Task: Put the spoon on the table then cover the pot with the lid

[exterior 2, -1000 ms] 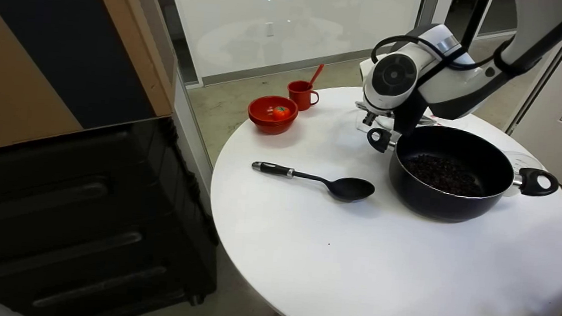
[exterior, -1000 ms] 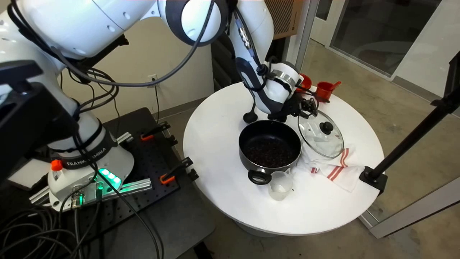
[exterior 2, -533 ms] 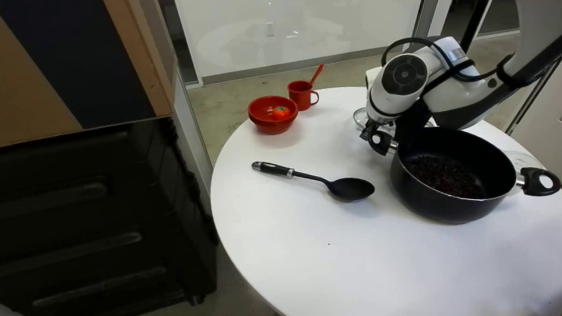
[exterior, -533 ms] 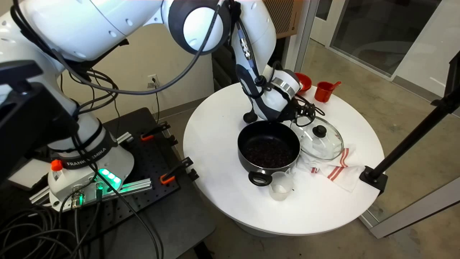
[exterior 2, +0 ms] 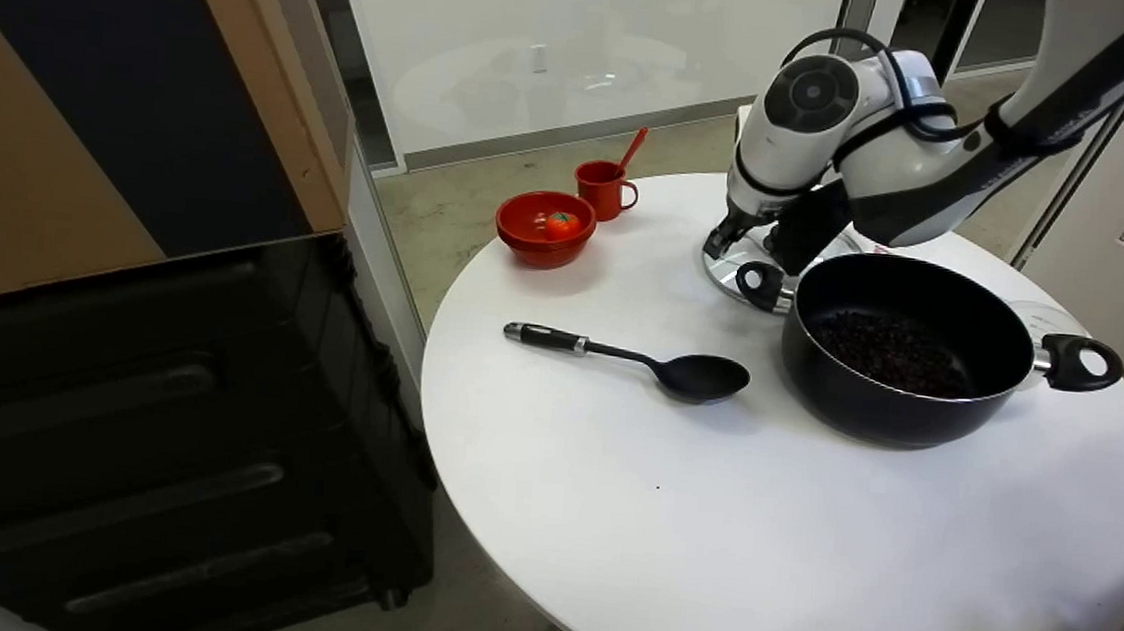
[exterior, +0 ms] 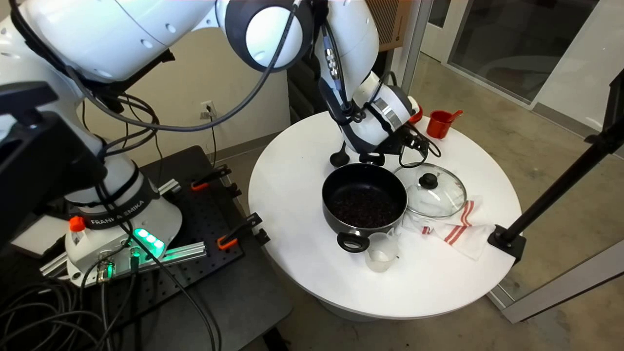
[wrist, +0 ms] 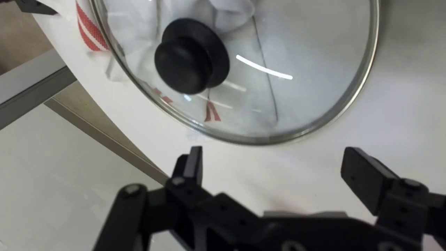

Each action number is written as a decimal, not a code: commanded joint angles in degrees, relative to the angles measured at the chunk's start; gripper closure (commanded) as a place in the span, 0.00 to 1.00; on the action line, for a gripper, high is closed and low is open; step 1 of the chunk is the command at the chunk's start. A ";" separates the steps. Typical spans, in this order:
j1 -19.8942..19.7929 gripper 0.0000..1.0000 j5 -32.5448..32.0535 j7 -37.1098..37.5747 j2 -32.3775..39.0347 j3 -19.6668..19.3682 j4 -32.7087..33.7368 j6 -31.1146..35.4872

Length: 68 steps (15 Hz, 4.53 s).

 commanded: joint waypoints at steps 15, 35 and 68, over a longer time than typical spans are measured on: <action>-3.12 0.00 72.07 -41.49 -2.72 0.71 5.28 -6.19; 3.43 0.57 87.64 -48.86 16.01 -12.68 29.84 -23.12; 18.23 0.50 75.63 -65.18 0.35 -14.23 34.98 -21.03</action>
